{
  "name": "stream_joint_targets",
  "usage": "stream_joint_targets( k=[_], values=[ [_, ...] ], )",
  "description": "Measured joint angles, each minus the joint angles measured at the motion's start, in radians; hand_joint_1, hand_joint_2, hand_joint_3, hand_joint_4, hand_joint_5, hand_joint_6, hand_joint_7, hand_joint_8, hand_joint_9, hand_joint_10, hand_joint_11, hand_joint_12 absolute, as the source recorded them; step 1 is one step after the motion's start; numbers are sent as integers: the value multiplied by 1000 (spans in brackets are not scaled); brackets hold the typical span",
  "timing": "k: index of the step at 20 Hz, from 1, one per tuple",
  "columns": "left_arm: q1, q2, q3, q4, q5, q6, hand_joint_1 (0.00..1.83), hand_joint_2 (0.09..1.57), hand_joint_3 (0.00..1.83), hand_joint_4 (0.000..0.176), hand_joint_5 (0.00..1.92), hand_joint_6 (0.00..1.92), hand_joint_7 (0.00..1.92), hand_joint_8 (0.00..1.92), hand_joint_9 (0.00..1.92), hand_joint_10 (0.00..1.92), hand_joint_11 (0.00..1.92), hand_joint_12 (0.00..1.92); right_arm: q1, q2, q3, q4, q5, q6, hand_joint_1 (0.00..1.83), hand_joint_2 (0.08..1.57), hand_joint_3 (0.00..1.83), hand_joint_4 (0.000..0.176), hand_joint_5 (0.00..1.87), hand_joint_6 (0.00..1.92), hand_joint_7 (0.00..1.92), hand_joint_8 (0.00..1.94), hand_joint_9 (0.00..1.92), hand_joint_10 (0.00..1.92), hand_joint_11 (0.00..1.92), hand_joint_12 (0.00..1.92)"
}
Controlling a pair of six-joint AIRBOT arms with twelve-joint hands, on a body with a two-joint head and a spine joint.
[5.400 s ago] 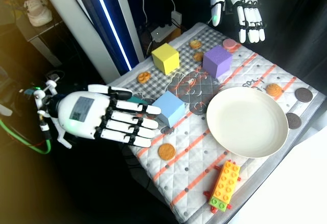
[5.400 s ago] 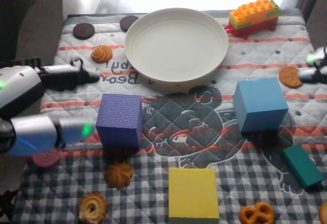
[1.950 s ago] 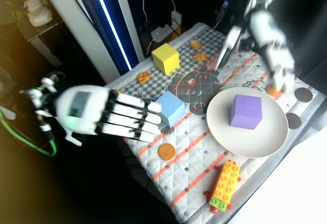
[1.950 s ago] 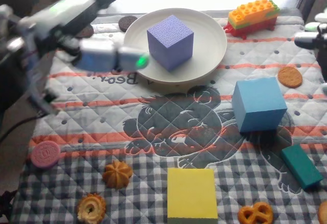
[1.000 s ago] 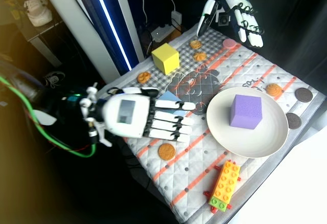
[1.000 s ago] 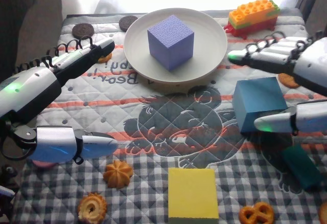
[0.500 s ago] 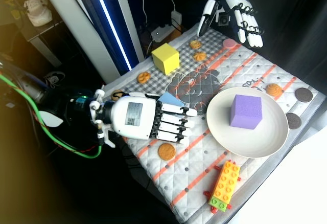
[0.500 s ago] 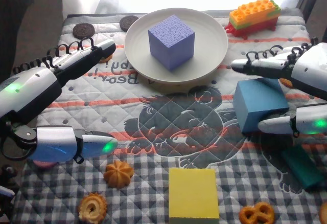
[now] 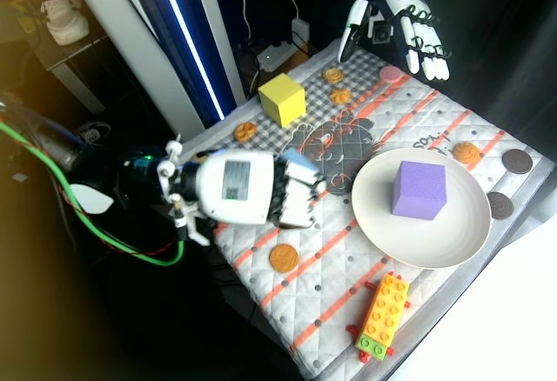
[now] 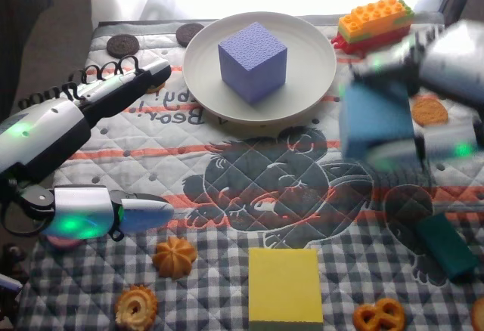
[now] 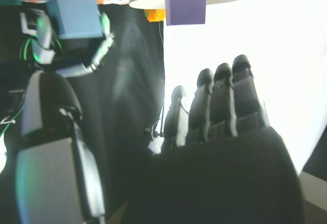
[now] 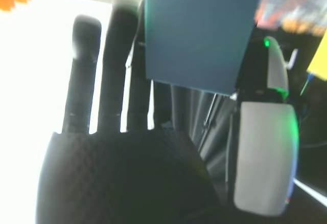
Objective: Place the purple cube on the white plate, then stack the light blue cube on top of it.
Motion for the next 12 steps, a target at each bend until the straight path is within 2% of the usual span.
stream_joint_targets(
  k=[1,2,3,4,5,6,8,10,12],
  values=[
    [-3,-8,2,-3,4,0,795,864,4,172,71,2,66,0,19,2,0,0,43,-23,29,12,18,0,1224,1102,0,21,962,986,1065,879,944,596,611,1251],
    [-3,-9,2,-1,7,0,791,865,4,171,76,3,67,1,28,5,0,0,73,-46,53,14,16,0,1222,1109,2,3,939,990,1049,947,981,627,665,1328],
    [-3,-9,2,-1,9,0,791,865,4,171,76,3,67,1,28,5,0,0,99,-65,71,13,0,0,1222,1109,2,3,939,990,1049,947,981,627,665,1328],
    [-5,-11,8,-1,14,0,777,866,4,176,86,7,72,3,31,6,0,0,138,-99,101,0,-37,0,1225,1110,0,0,938,983,1053,965,1014,724,769,1313],
    [-8,-15,12,-2,17,0,777,866,4,176,86,7,72,3,31,6,0,0,164,-122,122,-4,-63,0,1225,1110,0,0,938,983,1053,965,1014,724,769,1313],
    [-9,-18,13,-3,17,0,783,875,6,176,96,9,80,5,41,9,0,0,203,-155,155,-5,-98,0,1230,1110,0,0,902,1054,1091,894,1047,797,849,1303],
    [-21,-32,26,1,31,0,783,878,7,176,93,5,85,6,45,8,0,0,262,-201,203,-6,-154,0,1231,1109,0,0,902,1075,1094,867,1090,692,928,1188],
    [-30,-42,36,-2,46,0,709,909,18,172,50,1,69,1,34,2,0,0,326,-253,245,-51,-233,-2,1225,1109,1,5,934,1032,1058,918,1088,638,907,1157],
    [-31,-49,38,6,47,0,743,902,11,176,59,7,77,5,32,4,0,0,378,-296,273,-88,-294,-8,1228,1104,0,8,942,1057,1083,834,1163,478,942,1079]
  ],
)
